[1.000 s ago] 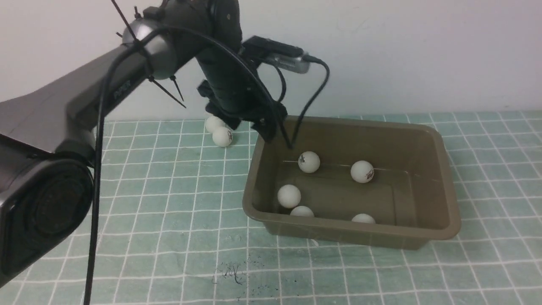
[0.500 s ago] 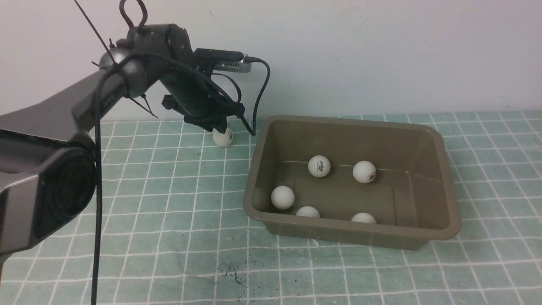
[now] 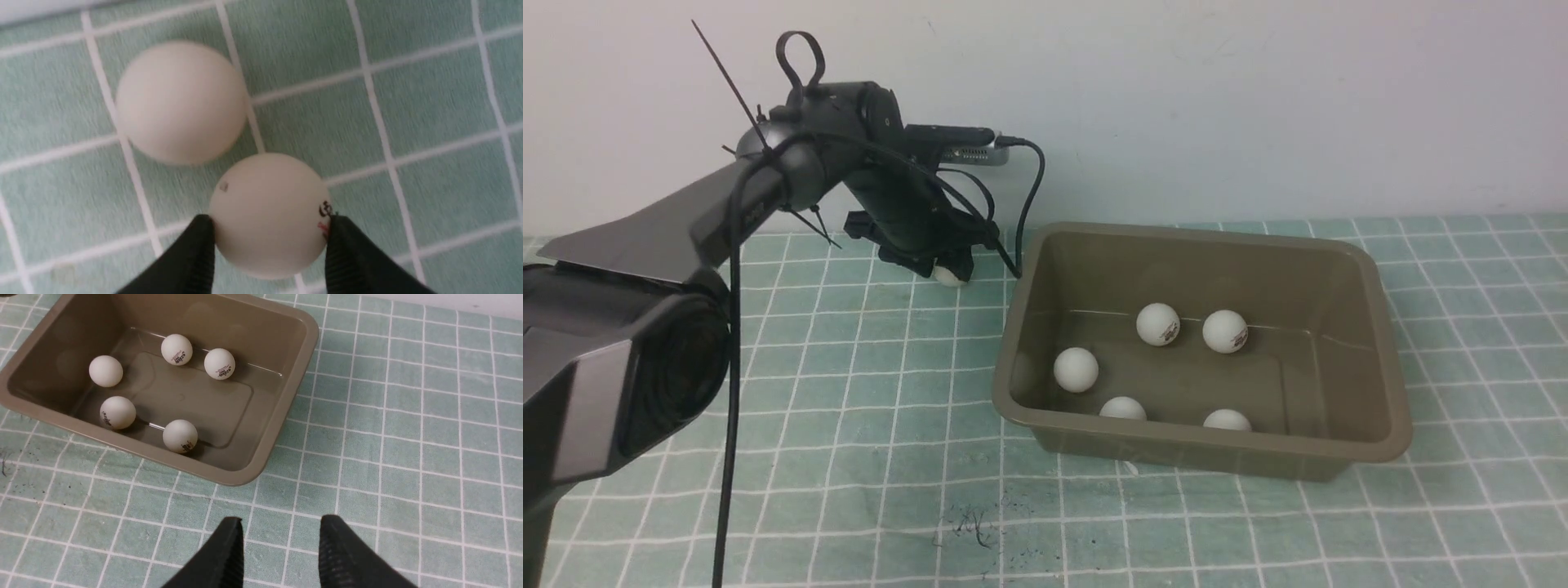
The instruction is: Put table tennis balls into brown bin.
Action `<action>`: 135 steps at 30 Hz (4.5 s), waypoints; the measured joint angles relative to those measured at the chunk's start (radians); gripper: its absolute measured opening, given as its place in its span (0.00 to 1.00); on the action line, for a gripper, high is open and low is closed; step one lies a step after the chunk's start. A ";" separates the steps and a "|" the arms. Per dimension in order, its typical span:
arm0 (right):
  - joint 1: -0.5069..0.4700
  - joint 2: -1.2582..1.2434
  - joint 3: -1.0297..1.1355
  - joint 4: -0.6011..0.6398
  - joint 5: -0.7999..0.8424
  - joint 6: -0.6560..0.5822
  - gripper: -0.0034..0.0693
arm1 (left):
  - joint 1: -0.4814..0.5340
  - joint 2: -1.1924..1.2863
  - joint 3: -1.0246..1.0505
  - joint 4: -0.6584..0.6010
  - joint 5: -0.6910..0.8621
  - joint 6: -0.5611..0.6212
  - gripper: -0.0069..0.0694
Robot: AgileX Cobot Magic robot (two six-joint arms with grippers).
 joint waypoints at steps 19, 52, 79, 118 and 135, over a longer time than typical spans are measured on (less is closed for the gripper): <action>0.000 0.000 0.000 -0.196 -0.034 0.190 0.38 | -0.208 -0.089 -0.150 -0.168 0.251 0.279 0.64; 0.000 0.000 0.001 -0.189 -0.089 0.189 0.38 | 0.095 -0.008 -0.149 -0.017 0.106 0.051 0.32; 0.000 0.000 0.003 -0.189 -0.089 0.186 0.38 | 0.064 -0.092 -0.212 -0.049 0.227 0.087 0.54; 0.000 -0.765 0.591 -0.619 -0.754 0.755 0.03 | -0.178 -0.844 0.339 0.092 0.272 -0.017 0.08; 0.000 -0.765 0.614 -0.709 -0.806 0.813 0.03 | -0.178 -1.597 1.233 0.099 -0.317 -0.008 0.08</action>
